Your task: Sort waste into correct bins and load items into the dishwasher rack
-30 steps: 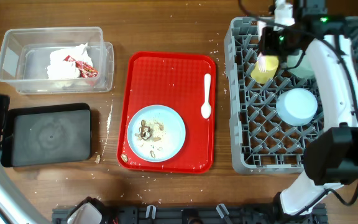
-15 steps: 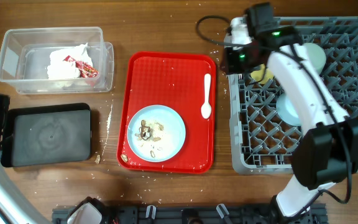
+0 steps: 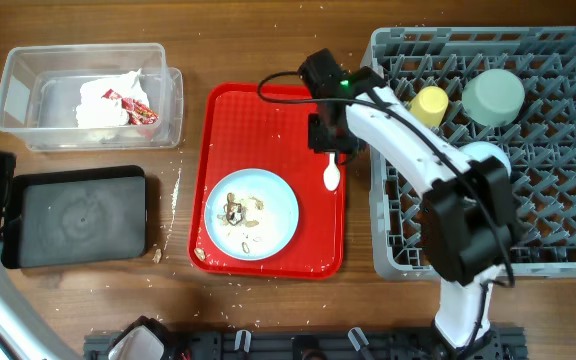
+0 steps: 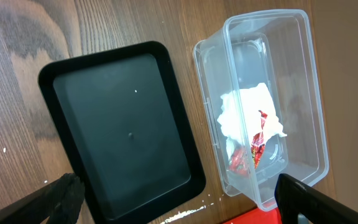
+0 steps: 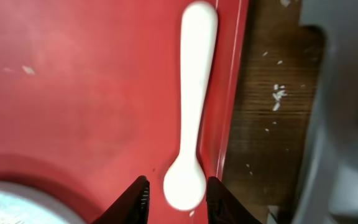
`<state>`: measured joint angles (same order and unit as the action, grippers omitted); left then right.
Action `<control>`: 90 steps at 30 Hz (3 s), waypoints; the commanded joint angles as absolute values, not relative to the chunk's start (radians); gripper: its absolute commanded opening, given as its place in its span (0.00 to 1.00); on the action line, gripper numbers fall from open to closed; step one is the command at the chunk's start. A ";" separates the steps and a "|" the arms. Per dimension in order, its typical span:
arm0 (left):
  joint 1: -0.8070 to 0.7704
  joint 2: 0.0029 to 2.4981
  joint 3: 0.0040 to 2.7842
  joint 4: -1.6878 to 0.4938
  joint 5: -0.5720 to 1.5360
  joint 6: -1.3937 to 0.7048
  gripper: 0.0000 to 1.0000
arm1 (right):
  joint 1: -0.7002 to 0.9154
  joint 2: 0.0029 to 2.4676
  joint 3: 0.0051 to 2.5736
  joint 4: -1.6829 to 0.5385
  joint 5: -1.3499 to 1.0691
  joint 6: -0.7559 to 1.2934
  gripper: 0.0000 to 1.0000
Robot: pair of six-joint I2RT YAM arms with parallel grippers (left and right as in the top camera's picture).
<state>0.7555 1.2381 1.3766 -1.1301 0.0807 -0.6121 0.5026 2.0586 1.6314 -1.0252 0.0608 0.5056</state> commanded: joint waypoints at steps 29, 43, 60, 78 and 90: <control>0.760 1.237 1.375 -1.131 0.086 -0.617 1.00 | 0.268 1.795 1.744 -1.023 0.011 0.297 0.15; 0.760 1.237 1.375 -1.131 0.086 -0.617 1.00 | 0.125 1.829 1.589 -0.937 -0.080 0.156 0.29; 0.760 1.237 1.375 -1.131 0.086 -0.617 1.00 | 0.399 1.725 1.638 -0.941 -0.505 -0.072 0.82; 0.760 1.237 1.375 -1.137 0.236 -0.618 1.00 | 0.111 1.724 1.639 -0.612 -1.309 0.101 1.00; 0.116 1.252 1.348 -1.313 0.502 -0.480 1.00 | -0.003 1.724 1.639 -0.155 -1.461 0.568 0.99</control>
<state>0.2867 1.2407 1.3655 -1.3560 0.5007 -0.4984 -0.0017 1.7443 1.6215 -0.2424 -1.4136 0.4019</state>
